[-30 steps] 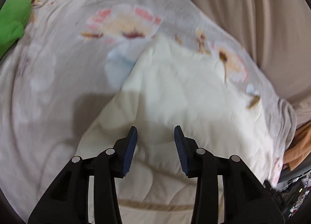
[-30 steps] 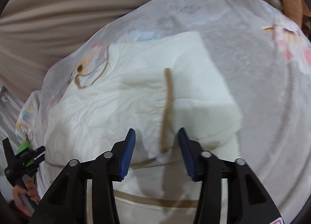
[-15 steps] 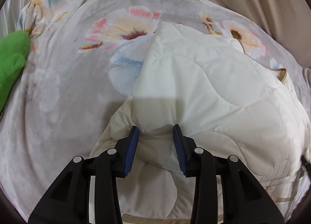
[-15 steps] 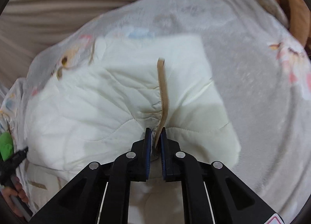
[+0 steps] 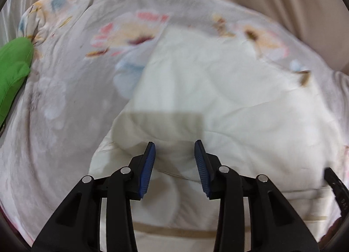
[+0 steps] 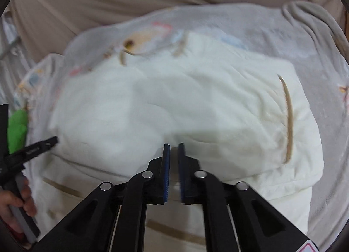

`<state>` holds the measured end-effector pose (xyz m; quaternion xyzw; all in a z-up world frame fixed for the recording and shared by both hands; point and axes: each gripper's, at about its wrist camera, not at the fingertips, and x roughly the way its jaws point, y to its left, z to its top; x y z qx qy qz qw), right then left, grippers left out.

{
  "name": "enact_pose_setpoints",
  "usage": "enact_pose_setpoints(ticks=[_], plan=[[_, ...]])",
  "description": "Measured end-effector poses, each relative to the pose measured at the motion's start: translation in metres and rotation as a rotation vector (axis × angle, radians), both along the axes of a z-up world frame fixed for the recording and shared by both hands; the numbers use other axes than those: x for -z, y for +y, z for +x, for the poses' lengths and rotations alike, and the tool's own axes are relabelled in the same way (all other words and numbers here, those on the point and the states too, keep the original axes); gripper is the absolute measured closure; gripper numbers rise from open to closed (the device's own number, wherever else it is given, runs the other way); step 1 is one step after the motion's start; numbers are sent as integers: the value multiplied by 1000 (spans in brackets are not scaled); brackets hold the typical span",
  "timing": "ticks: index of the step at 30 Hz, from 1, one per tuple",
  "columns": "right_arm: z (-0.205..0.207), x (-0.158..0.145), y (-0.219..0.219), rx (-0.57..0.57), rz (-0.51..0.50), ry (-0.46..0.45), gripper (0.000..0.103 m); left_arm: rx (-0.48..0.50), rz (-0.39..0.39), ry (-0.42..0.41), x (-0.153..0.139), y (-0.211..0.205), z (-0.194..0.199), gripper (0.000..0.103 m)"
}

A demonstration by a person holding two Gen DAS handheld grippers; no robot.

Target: Fold large clothes

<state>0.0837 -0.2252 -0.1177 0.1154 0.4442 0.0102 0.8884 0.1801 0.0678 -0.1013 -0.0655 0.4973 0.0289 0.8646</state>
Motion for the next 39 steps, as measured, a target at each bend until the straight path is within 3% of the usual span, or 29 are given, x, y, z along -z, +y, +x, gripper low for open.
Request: enact_pose_setpoints(ticks=[5, 6, 10, 13, 15, 18, 23, 28, 29, 30, 31, 32, 34, 39], plan=[[-59, 12, -95, 245, -1, 39, 103, -10, 35, -16, 3, 28, -8, 74], [-78, 10, -113, 300, -2, 46, 98, -28, 42, -2, 3, 33, -10, 73], [-153, -12, -145, 335, 36, 8, 91, -85, -119, 23, -11, 72, -42, 68], [-204, -19, -145, 274, 66, 19, 85, -78, -184, 38, -19, 92, -79, 52], [-236, -15, -138, 227, 93, 57, 61, -49, -204, 70, -22, 101, -104, 42], [-277, -2, -129, 207, 149, 113, 50, -1, -237, 142, -18, 112, -141, 35], [-325, 31, -118, 237, 295, 203, 46, -44, -372, 311, 15, 132, -188, 28], [-325, 47, -96, 236, 379, 195, 46, -132, -487, 350, 30, 136, -201, 28], [-322, 48, -92, 231, 396, 187, 51, -131, -492, 342, 28, 134, -201, 33], [-317, 46, -88, 225, 399, 175, 70, -126, -500, 326, 24, 132, -202, 49], [-313, 44, -85, 221, 388, 165, 85, -108, -515, 305, 18, 130, -200, 59], [-310, 40, -84, 225, 360, 157, 98, -86, -522, 297, 13, 127, -198, 76], [-312, 23, -83, 223, 367, 78, 99, -44, -537, 247, -5, 123, -195, 87], [-321, -45, -81, 187, 361, -117, 100, 79, -583, 35, -91, 109, -201, 92]])
